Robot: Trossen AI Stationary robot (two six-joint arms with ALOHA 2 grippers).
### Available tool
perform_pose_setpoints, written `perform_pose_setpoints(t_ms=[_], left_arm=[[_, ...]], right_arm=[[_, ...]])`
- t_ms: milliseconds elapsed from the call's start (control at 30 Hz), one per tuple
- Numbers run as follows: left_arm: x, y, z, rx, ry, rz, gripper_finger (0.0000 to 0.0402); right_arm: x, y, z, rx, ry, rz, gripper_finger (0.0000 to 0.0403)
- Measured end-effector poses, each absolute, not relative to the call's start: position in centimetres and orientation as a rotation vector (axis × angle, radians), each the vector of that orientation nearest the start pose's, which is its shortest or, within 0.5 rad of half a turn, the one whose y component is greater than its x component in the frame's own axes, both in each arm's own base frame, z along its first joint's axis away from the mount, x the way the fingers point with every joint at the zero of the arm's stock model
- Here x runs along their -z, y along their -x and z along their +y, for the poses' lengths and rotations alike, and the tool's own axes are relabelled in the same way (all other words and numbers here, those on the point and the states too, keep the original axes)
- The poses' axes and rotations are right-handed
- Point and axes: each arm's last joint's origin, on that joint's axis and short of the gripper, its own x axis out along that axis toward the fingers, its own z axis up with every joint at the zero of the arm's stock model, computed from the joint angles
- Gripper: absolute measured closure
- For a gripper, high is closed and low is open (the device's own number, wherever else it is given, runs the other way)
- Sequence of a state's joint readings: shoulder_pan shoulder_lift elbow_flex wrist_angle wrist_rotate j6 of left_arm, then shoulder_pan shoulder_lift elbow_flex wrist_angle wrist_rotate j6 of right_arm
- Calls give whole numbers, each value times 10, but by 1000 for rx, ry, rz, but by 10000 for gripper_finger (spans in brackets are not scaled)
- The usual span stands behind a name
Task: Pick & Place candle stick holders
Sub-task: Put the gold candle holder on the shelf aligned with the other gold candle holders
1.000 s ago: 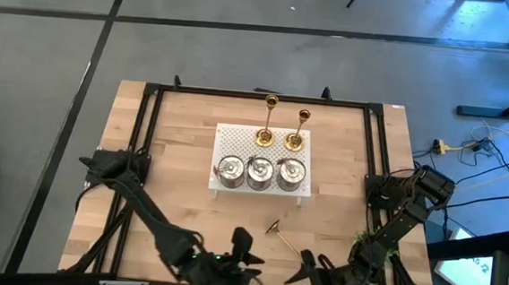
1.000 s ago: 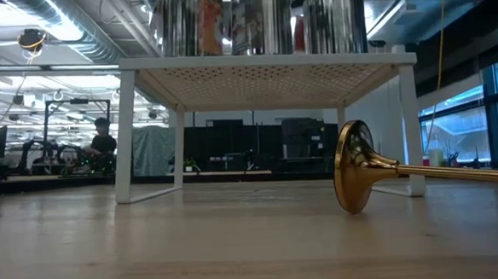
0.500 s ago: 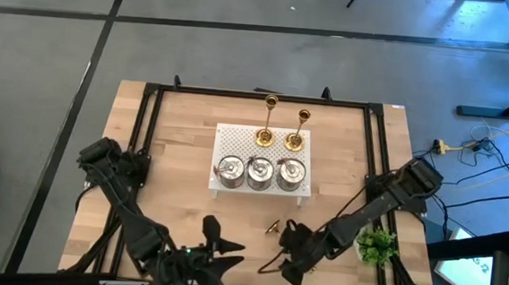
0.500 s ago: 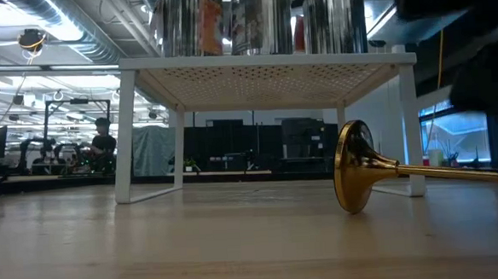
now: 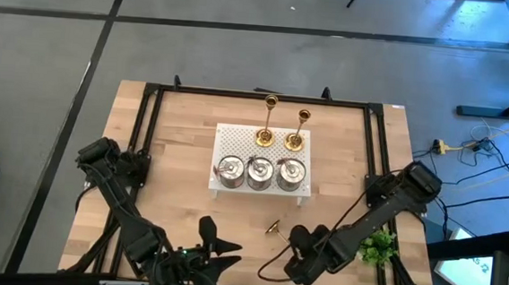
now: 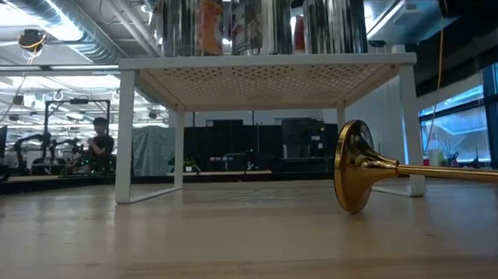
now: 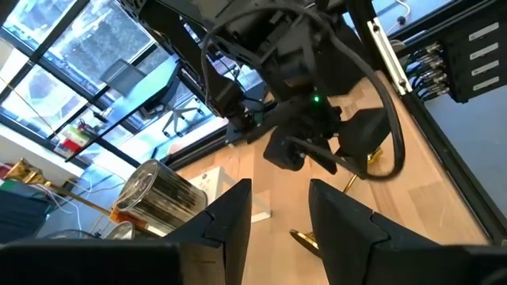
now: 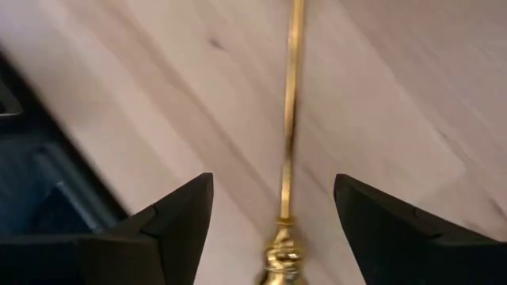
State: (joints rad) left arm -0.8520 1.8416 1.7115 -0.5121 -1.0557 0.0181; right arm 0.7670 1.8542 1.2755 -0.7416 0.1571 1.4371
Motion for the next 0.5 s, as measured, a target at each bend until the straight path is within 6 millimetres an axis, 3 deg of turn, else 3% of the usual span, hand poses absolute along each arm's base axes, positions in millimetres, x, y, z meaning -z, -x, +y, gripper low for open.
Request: perform_pose_setpoints(t_ms=[500], left_arm=[[-337,-288,-289,-195,-538,371,279]], right_arm=[[-141,-260,247,528,-606,1353,140]])
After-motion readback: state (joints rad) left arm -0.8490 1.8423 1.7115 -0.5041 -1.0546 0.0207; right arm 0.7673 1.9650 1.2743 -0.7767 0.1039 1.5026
